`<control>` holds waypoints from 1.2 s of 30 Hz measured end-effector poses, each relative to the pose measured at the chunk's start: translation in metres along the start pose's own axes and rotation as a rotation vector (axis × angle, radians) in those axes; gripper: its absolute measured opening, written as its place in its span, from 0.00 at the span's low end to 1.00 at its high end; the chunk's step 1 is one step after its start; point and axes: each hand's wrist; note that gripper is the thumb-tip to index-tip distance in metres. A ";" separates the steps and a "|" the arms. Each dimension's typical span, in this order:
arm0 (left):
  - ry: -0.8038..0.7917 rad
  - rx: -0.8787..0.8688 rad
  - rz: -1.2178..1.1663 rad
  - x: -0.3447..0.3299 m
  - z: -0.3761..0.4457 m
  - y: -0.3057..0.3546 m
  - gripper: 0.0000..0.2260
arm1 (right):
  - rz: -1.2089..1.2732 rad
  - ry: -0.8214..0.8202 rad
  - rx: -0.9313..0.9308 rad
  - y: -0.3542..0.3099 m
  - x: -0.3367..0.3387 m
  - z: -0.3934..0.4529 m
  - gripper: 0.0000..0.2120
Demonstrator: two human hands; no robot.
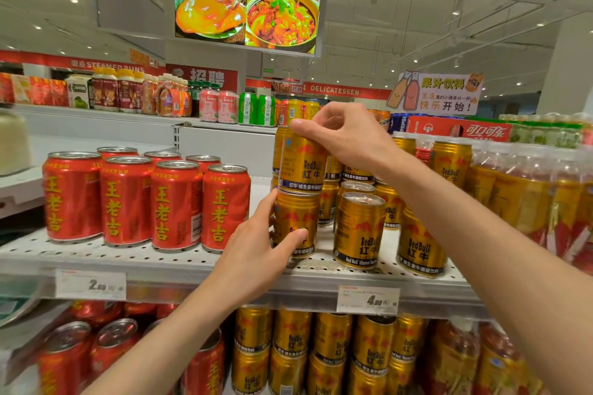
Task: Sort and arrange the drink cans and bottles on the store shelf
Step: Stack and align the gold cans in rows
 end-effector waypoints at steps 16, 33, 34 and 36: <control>0.061 -0.009 0.131 -0.004 0.005 0.003 0.29 | -0.001 -0.172 0.019 0.008 0.003 -0.013 0.19; 0.016 0.034 0.107 0.001 0.001 0.004 0.39 | -0.220 -0.153 0.105 0.019 0.023 -0.029 0.28; 0.002 0.042 0.094 0.002 0.002 0.004 0.41 | -0.294 -0.187 0.119 0.022 0.032 -0.033 0.26; -0.033 0.064 0.074 0.003 0.007 0.007 0.43 | -0.402 -0.333 0.108 0.030 0.045 -0.043 0.26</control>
Point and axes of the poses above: each hand's wrist, its own z-axis towards the middle knuckle, its own x-axis out of the back of the hand, y = z × x, and after that the axes turned 7 degrees about y, right-handed
